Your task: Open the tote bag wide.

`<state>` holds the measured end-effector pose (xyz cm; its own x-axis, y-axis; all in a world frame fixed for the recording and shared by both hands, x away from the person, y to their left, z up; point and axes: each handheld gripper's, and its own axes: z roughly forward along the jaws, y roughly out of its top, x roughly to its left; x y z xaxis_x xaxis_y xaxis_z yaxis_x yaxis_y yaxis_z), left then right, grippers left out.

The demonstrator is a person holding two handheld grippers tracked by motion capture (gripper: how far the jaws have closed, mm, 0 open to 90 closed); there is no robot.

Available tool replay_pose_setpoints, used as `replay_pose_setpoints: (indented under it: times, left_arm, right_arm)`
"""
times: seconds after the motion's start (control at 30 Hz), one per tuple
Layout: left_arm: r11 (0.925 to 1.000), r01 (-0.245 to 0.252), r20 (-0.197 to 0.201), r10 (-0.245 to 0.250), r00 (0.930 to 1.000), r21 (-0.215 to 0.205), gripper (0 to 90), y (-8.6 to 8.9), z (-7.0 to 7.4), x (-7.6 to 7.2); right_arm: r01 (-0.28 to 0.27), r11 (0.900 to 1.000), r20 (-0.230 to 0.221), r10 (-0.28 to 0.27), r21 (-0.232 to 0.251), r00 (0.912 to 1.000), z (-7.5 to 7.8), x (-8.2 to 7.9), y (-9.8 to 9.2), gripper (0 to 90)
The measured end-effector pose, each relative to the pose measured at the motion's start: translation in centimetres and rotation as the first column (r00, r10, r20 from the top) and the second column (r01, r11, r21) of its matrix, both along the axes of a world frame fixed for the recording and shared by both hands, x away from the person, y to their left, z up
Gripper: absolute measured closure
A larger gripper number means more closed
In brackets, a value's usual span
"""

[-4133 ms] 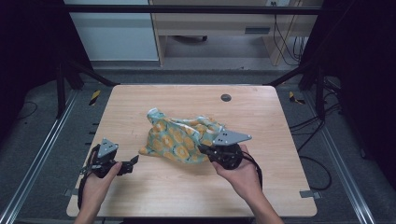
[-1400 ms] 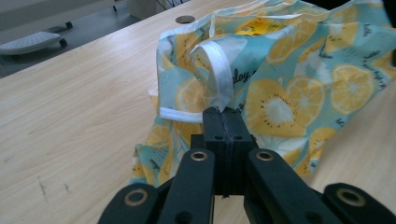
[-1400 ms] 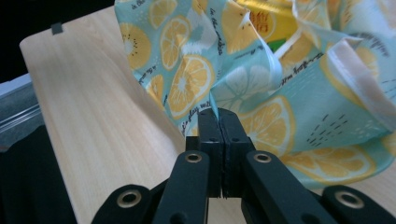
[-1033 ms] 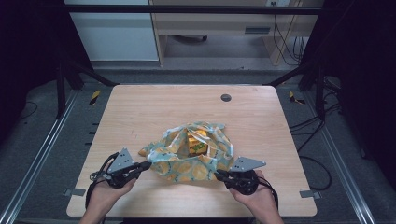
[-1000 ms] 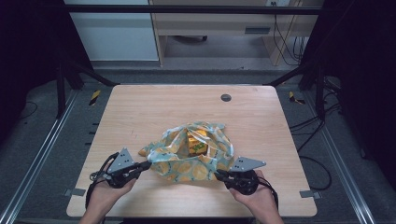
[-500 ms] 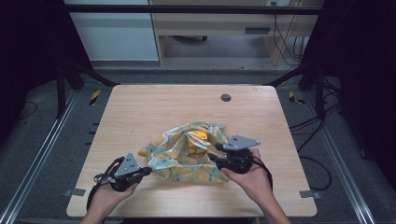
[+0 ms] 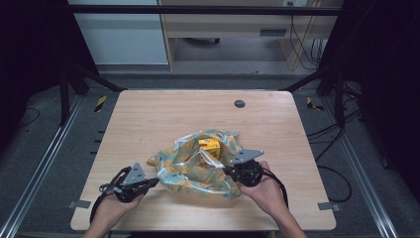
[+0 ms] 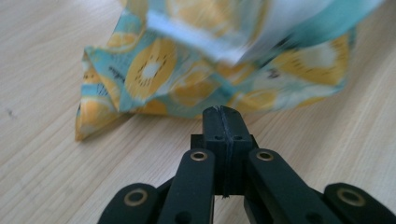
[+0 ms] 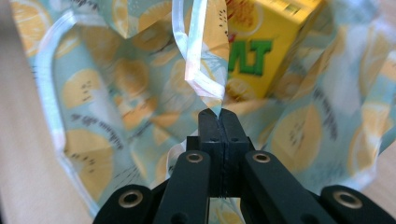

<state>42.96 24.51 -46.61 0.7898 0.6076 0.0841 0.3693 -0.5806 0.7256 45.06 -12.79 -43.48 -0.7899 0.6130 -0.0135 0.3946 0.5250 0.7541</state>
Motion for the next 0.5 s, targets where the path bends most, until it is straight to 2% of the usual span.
replay_pose_setpoints:
  times: [0.2,0.23,0.4,0.47,0.5]
  left_arm:
    - [0.9996,-0.027,-0.006,0.027,0.9996,-0.001,90.0,0.4,-0.1,0.3]
    - [0.9995,-0.03,-0.001,0.03,0.9995,-0.006,90.0,0.4,0.0,0.2]
    - [0.9988,-0.045,0.009,0.045,0.999,-0.021,90.0,0.7,0.4,0.2]
    - [0.998,-0.053,0.022,0.054,0.9983,-0.034,90.0,0.8,0.7,0.2]
    - [0.997,-0.065,0.046,0.067,0.9967,-0.042,90.0,0.9,1.4,0.0]
  right_arm:
    - [-0.046,0.999,-0.049,0.047,0.022,0.9977,-1.1,-1.6,-0.7,90.0]
    - [-0.066,0.998,-0.066,0.067,0.012,0.9956,-1.7,-2.1,-0.7,90.0]
    - [-0.094,0.995,-0.103,0.092,-0.016,0.9905,-2.8,-2.7,-0.4,90.0]
    - [-0.101,0.995,-0.115,0.098,-0.021,0.9885,-3.2,-2.9,-0.3,89.5]
    - [-0.097,0.995,-0.107,0.095,-0.015,0.9897,-3.3,-3.0,-0.3,85.1]
